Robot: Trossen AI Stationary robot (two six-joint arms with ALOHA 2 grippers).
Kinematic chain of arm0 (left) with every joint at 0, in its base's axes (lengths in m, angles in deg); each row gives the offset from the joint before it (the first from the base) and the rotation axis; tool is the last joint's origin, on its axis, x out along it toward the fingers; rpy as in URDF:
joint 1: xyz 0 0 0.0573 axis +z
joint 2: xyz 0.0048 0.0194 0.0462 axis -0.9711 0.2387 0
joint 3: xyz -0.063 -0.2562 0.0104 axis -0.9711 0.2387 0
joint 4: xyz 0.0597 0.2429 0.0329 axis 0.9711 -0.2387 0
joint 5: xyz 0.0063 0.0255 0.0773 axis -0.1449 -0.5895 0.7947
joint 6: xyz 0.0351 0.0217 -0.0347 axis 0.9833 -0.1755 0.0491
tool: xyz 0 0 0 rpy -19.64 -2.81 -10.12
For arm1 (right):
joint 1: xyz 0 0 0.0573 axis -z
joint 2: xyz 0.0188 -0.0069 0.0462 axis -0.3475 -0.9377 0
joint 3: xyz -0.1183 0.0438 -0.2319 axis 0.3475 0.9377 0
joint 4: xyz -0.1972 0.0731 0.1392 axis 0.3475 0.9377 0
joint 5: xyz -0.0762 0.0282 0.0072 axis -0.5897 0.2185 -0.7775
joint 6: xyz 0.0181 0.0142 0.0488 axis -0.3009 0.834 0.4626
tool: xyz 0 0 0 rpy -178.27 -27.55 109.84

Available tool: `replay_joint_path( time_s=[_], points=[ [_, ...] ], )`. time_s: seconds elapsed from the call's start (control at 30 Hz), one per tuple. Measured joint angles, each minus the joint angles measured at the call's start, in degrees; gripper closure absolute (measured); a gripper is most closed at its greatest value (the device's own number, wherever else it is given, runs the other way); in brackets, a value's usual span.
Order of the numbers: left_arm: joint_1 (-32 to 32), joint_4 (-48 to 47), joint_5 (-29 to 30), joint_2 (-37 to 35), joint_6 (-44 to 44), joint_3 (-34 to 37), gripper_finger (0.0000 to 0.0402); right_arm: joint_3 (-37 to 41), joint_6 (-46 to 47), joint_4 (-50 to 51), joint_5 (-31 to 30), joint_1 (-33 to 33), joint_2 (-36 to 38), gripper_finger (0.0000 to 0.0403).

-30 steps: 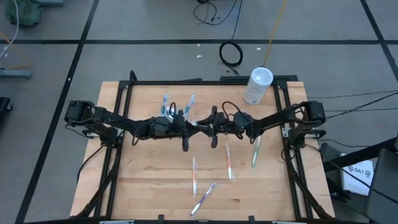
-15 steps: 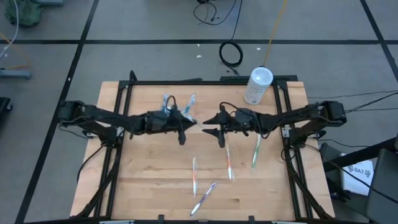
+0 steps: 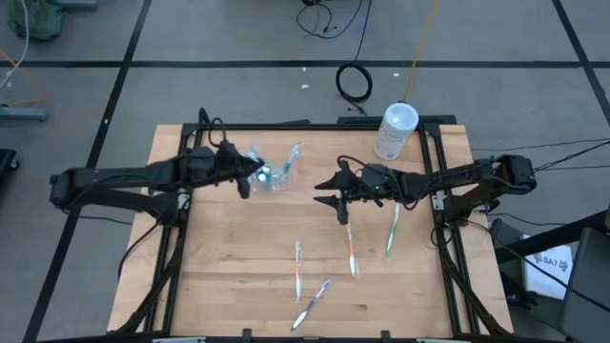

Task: Pick & Place toothbrushing station
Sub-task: Put the top green toothbrush into the right compartment of the transparent organizer

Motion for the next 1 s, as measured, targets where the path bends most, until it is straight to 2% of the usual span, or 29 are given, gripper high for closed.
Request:
replay_joint_path(
  time_s=[0.1,0.2,0.3,0.47,0.57,0.83,1.0],
  points=[
    [1.0,-2.1,-0.3,-0.5,-1.0,0.0,0.0394,0.0,0.0,-0.2,0.0,0.1,0.0,0.0248],
    [2.1,-3.9,-2.9,0.1,-0.2,-1.9,0.0393,0.0,0.0,-0.4,0.0,0.4,0.0,0.0247],
    [2.9,-9.5,-3.9,2.5,3.7,-8.4,0.0391,0.0,0.1,-0.4,0.0,0.7,0.0,0.0248],
    [4.2,-23.0,-1.7,7.5,6.5,-20.6,0.0394,0.0,-0.9,-1.1,0.0,0.6,0.0,0.0249],
    [4.5,-28.5,-1.3,11.5,5.0,-22.9,0.0389,0.0,-1.2,-1.0,0.0,0.6,0.0,0.0248],
    [4.4,-24.9,-0.4,23.6,5.4,-22.0,0.0394,0.0,-1.2,-1.4,0.0,0.5,0.0,0.0252],
    [4.7,-20.5,-0.3,26.6,4.8,-22.0,0.0384,0.0,-1.2,-1.2,0.2,0.5,0.0,0.0252]
  ],
)
